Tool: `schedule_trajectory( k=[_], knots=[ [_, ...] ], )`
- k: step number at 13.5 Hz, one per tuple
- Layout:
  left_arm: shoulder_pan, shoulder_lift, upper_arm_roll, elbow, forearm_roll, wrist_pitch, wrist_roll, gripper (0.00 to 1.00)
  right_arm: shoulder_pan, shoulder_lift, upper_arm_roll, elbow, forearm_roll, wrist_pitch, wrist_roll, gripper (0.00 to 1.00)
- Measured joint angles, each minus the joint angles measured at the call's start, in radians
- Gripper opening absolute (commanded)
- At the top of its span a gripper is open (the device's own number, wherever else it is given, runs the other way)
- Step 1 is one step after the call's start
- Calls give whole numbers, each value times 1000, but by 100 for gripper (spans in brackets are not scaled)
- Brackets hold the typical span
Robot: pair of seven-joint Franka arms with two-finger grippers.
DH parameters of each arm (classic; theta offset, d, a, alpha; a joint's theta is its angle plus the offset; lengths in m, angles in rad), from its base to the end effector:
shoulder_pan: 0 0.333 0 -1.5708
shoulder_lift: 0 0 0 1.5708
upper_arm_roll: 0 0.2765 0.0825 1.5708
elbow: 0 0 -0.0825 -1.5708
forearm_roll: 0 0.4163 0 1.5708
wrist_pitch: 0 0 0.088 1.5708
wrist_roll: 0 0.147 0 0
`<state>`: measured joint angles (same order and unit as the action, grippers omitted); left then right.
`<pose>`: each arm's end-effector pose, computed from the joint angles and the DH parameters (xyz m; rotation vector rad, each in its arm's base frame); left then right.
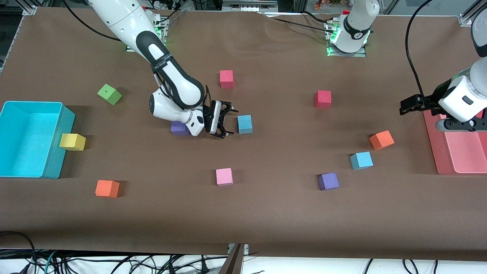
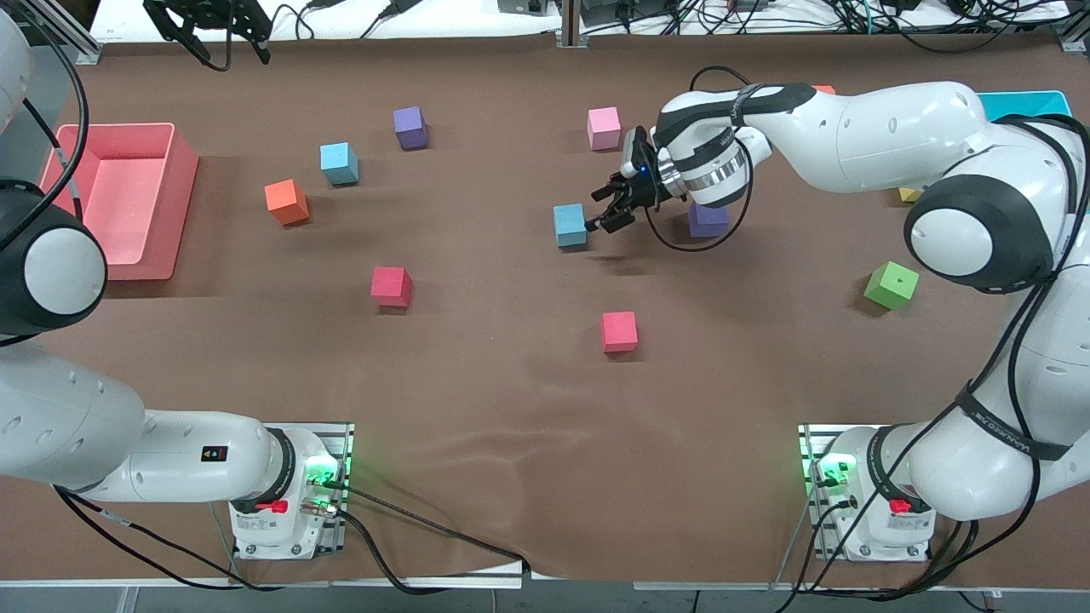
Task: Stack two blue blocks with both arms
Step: 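Lower the cube beside the purple cube and open the right gripper, then reach and grasp the light-blue cube beside the pink bin with the left gripper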
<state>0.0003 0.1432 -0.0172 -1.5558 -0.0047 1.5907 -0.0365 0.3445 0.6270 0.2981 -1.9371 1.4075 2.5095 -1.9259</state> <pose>0.6160 -0.0107 0.4679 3.1326 0.0313 -0.1700 0.4841 0.3952 0.0802 -1.8489 -1.3524 -0.5767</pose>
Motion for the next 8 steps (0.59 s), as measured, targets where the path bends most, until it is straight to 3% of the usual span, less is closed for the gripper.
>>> schedule_trajectory(
  k=[8],
  knots=[
    [-4,19,-12,-11,-4,54,0,100,-55,9,0,-46,4,-75,-214,100]
  ],
)
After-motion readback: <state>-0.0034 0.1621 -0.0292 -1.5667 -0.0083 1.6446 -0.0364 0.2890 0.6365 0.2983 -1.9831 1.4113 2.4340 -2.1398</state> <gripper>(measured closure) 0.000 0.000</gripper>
